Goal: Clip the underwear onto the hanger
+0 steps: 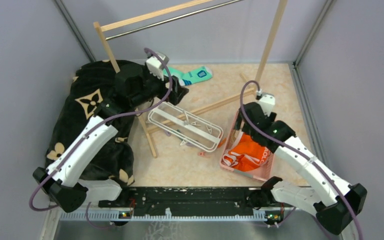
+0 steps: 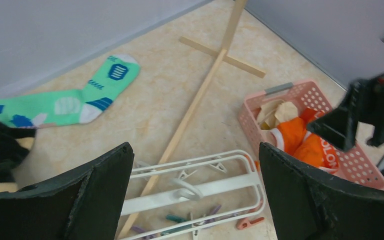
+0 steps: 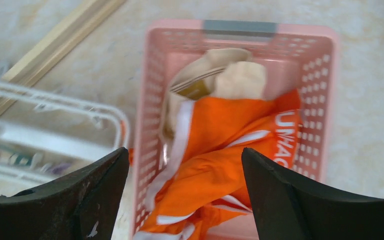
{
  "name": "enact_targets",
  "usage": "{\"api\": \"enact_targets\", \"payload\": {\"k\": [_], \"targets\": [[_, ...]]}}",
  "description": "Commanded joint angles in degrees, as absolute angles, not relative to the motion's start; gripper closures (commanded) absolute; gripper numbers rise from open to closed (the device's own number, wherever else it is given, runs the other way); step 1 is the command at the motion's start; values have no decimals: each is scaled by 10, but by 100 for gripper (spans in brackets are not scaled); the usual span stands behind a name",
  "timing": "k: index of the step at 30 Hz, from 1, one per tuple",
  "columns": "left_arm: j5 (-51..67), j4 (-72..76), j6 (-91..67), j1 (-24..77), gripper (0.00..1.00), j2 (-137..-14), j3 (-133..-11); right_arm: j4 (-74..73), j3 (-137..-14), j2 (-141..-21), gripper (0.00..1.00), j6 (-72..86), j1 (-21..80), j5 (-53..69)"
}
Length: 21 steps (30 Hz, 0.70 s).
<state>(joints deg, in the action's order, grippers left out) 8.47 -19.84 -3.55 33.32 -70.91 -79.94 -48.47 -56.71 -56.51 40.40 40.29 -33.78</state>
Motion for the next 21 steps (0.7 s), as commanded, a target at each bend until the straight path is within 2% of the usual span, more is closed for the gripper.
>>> {"api": "enact_targets", "payload": {"k": [1,7,15,21], "targets": [[63,-182,-53,399,0,-728,-790,-523,-546,-534,16,419,283,-282],[61,-153,-76,447,0,-747,-761,-515,-517,-517,16,371,174,-243],[45,-163,-72,449,0,-748,-755,-486,-456,-525,18,375,125,-242],[42,-175,-66,449,0,-743,-749,-430,-422,-552,19,382,73,-196]]}}
